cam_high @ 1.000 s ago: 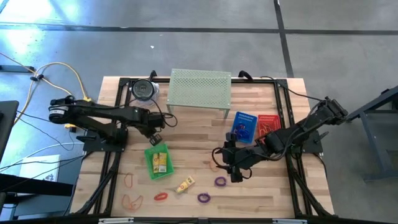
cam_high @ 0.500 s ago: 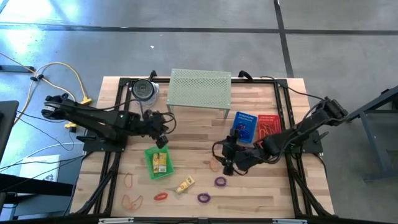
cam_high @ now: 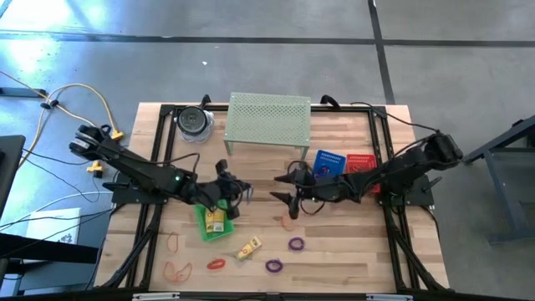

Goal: Pick & Place Office Desk Supplies
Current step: Put the blue rubber band into the red bin

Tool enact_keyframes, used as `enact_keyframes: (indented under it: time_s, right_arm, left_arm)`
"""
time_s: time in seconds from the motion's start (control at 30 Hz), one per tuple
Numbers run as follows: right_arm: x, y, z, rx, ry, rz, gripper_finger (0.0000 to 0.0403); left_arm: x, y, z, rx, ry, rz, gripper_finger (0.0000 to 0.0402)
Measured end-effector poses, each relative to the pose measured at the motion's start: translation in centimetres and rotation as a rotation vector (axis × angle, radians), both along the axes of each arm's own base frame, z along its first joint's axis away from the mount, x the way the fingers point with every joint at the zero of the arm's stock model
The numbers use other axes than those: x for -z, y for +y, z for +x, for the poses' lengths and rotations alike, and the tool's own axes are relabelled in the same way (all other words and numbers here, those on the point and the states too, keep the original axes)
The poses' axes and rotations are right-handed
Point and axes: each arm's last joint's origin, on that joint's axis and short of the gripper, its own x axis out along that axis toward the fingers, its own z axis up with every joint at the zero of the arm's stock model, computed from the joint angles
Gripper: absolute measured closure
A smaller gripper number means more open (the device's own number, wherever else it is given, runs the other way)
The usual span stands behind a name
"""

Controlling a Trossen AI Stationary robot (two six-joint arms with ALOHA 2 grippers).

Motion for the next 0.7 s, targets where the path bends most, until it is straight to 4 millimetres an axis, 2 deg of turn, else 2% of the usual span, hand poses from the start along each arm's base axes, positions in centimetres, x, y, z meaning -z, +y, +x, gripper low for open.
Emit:
enact_keyframes:
  time_s: [0.27,0.4,0.7]
  right_arm:
    - [4.3,0.7,2.8,-0.065,-0.079,-0.067,0.0170]
    - [4.9,0.6,3.5,-0.052,-0.165,-0.092,0.0170]
    - [6.2,-0.1,4.0,-0.031,-0.151,-0.099,0.0170]
  left_arm:
    - [0.8,-0.3,1.0,-0.012,0.005,0.067,0.0401]
    - [1.0,-0.3,1.1,-0.020,0.007,0.078,0.0401]
    - [0.8,0.0,1.2,-0.049,-0.010,0.093,0.0401]
